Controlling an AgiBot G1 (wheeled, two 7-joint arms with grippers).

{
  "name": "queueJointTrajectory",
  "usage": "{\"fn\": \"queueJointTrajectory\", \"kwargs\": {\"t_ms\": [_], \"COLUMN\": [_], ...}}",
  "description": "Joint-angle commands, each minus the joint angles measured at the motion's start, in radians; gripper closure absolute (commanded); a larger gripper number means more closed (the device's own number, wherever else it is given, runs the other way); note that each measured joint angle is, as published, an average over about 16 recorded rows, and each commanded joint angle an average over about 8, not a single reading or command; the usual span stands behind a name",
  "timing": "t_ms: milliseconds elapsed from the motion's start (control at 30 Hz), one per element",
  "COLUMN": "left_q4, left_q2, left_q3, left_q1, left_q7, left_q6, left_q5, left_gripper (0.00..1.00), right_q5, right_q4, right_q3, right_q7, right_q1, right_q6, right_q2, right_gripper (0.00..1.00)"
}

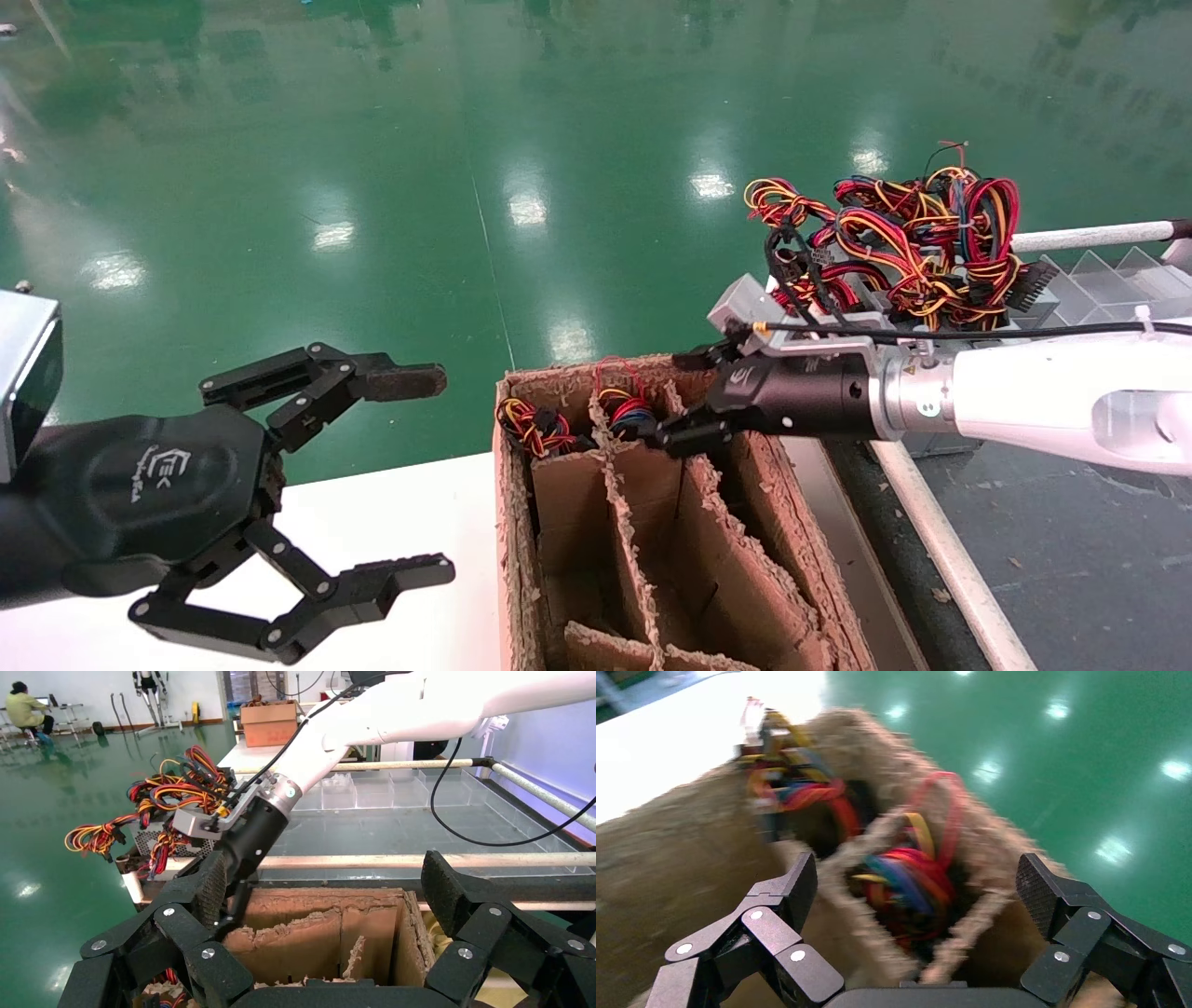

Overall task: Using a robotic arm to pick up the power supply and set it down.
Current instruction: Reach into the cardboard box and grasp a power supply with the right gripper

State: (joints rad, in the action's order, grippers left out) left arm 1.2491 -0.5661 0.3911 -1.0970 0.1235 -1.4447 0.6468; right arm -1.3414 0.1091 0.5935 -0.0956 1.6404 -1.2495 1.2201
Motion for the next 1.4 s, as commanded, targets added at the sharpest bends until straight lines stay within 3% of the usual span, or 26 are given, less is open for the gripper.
{"fn": "queueJointTrajectory", "kwargs": {"t_ms": [33,100,567,1400], "left_q4": [0.0,0.0,0.0,0.0], "left_q2": [0.0,0.0,0.0,0.0], "left_q3": [0.0,0.0,0.0,0.0], "left_q1": [0.0,0.0,0.0,0.0], "left_q7": [0.0,0.0,0.0,0.0], "left_q6": [0.0,0.0,0.0,0.0], "left_q5": [0.0,0.0,0.0,0.0], "left_gripper": [0.0,0.0,0.0,0.0], "right_q5": [0.003,0.004,0.001,-0.012], "right_q4": [-0.026,-0.039,-0.065,-0.102], "right_q3": [-0.003,-0.005,-0.002,0.006], "right_q7": [-0.008,-0.013,-0.057,-0.078], "right_q1": [0.003,0.002,0.005,0.008], "right_q6": [0.039,0.06,0.007,0.029], "right_q2": [0.012,0.022,0.039,0.052], "right_gripper": [0.93,1.0,1.0,1.0]}}
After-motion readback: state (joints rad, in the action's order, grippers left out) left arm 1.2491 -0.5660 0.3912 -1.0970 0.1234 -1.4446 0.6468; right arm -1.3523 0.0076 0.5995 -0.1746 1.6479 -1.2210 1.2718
